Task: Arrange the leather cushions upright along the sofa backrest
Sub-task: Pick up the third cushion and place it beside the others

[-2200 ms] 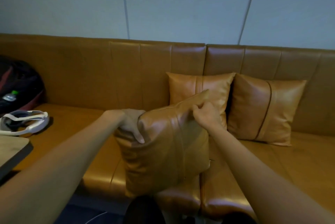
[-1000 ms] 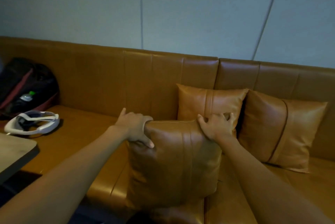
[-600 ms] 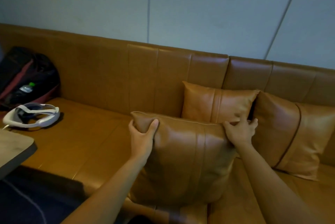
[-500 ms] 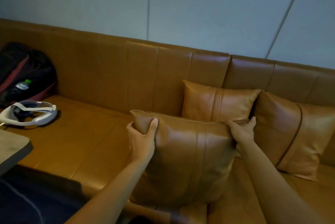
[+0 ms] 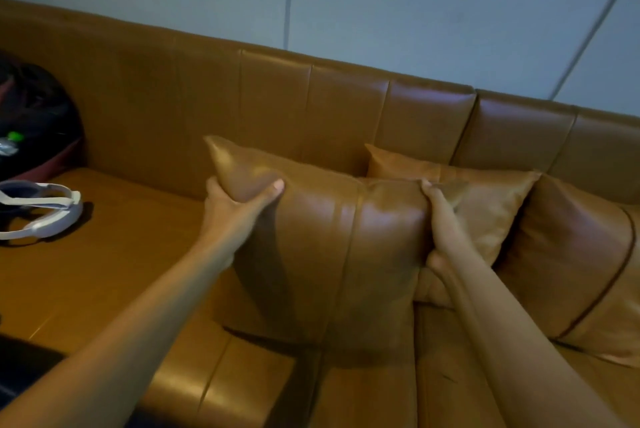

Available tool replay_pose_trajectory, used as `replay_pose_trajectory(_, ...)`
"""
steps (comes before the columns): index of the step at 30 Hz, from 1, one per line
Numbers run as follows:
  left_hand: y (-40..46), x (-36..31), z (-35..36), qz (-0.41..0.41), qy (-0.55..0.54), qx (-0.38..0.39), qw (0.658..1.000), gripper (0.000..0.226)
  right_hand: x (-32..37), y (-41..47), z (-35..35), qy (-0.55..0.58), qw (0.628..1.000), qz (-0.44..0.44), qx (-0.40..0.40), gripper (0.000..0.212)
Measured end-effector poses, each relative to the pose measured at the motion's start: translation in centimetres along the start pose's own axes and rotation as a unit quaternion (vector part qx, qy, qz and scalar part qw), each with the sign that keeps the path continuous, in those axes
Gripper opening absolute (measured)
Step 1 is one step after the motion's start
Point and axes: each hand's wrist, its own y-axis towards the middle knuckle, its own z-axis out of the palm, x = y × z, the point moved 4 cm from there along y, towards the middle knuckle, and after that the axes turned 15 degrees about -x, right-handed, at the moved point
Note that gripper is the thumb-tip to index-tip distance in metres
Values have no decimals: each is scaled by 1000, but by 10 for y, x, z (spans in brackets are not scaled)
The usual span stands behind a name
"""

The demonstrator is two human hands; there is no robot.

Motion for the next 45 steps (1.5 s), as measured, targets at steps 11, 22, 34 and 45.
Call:
replay_pose_trajectory(11, 160, -42, -20, -11, -55, -47, 997, 96, 19, 31, 181, 6, 999, -19, 46, 115)
replay_pose_trajectory(22, 218, 13, 76, -52, -32, 11, 998, 111, -6, 111, 189, -93, 996, 7, 0, 112)
replay_pose_trajectory(34, 214, 35, 131, 151, 209, 39, 965, 144, -21, 122, 189, -154, 973, -158, -71, 100)
replay_pose_trajectory(45, 151, 34, 149, 75, 289, 4, 954, 93, -22, 94, 151, -533, 716, -451, 1, 67)
